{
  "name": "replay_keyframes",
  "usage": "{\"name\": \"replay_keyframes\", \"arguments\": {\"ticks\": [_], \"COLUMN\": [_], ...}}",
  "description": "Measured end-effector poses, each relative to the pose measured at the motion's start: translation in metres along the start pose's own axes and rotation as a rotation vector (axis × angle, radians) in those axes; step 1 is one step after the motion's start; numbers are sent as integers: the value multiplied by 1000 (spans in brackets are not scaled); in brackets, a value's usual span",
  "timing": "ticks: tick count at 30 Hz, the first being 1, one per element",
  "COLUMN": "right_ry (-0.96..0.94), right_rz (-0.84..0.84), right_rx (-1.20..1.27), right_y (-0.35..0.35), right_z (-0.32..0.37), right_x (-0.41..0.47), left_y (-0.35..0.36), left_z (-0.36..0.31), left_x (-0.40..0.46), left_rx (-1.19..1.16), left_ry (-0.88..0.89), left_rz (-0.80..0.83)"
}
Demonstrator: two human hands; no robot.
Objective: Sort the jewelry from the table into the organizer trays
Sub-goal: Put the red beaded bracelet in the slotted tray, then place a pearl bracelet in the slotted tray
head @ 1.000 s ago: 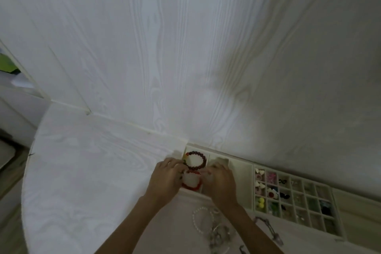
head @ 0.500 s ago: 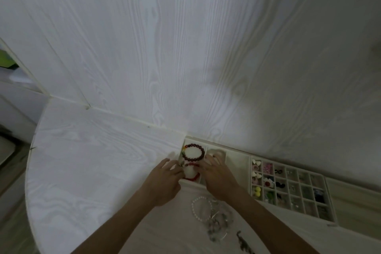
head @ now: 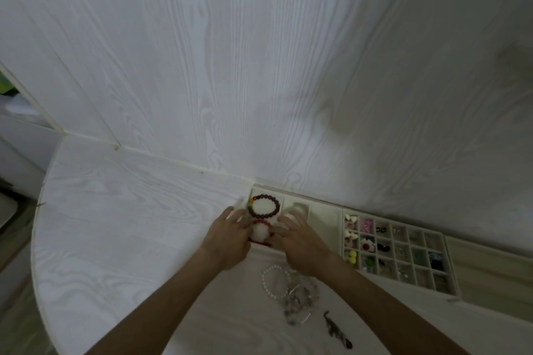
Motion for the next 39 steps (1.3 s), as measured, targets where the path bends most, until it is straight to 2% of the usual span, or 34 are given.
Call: {"name": "replay_keyframes", "arguments": {"ticks": [2, 5, 10, 13, 16, 18, 21, 25, 28, 32, 35, 39], "right_ry": [13, 37, 351, 405, 386, 417, 413, 404, 431, 504, 482, 496], "right_rz": [29, -102, -349, -282, -119, -98, -156, -109, -150, -214, -224, -223], "right_rx": [-20, 43, 289, 423, 503, 541, 452, 351, 265, 266, 282, 382], "right_y": [0, -7, -49, -53, -26, -9, 13, 26, 30, 28, 26, 26], "right_z": [0, -1, -9, -1, 23, 39, 60, 79, 85, 89, 91, 88], "right_x": [-1, -2, -36, -66, -81, -81, -80, -83, -96, -113, -124, -126], "left_y": [1, -3, -24, -24, -8, 2, 13, 18, 13, 15, 12, -6], "left_z": [-1, 0, -12, -18, -27, -35, -50, -69, -72, -70, -64, -59], "left_x": [-1, -4, -22, -36, -46, -47, -45, -44, -45, -44, -52, -61], "left_rx": [7, -74, -394, -633, -755, -771, -798, -708, -555, -508, -618, -821], "left_ry": [-5, -58, -277, -536, -643, -654, -662, -645, -626, -626, -612, -460], "left_rz": [-32, -84, -258, -50, 180, 258, 338, 282, 213, 214, 196, 143]}}
Point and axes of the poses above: each hand's wrist, its own x-axis towards the middle knuckle, its own y-axis out of the palm, z = x × y, the point moved 2 cm from there along x, towards the middle knuckle, and after that the axes turned 6 degrees about -y, right-handed, at the moved point
